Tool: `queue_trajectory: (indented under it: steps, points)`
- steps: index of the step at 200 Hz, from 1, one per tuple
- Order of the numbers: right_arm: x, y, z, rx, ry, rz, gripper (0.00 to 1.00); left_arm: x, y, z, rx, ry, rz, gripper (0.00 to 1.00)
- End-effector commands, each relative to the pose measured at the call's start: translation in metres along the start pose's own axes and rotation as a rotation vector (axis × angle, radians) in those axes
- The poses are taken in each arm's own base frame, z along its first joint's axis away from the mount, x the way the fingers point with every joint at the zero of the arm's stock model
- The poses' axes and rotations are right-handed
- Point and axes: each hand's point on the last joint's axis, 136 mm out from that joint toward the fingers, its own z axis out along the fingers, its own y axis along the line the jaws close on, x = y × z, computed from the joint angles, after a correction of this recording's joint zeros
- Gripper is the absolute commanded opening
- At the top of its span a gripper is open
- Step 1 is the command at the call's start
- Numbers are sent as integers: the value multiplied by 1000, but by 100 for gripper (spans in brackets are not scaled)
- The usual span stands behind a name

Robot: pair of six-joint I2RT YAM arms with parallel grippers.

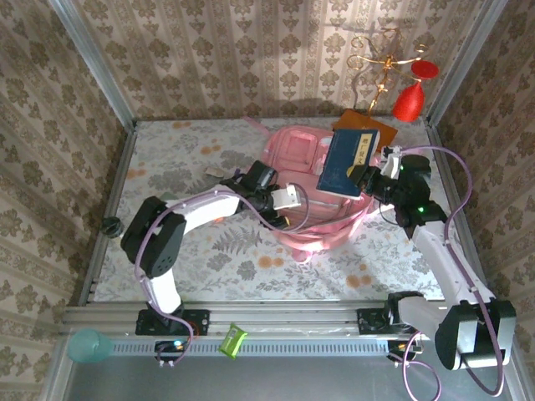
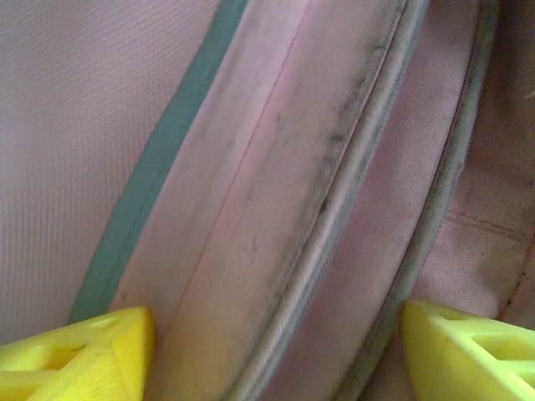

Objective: Pack books, pencil case, and school supplies into a backpack

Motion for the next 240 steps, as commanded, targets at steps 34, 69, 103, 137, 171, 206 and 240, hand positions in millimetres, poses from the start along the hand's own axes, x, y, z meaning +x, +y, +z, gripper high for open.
queue_trajectory:
  steps: [34,69,103,137,171,206,240]
  points:
    - [10,-3,-8,3,21,-25,0,4,15,24,-58,111,202,58]
    - [21,-12,-16,39,46,-28,0,-16,20,23,-96,44,238,49]
    - [24,-16,-22,64,46,-37,0,-41,9,-2,-3,-122,223,50]
    - [24,-17,-21,57,44,-36,0,-38,18,0,14,-105,213,44]
    - [27,-21,-19,59,49,-29,0,-32,18,13,25,-67,227,45]
    - [30,-24,-19,62,53,-23,0,-28,26,29,-9,-20,237,32]
    - [36,-31,-22,81,60,-17,0,-35,29,27,-44,-34,241,1]
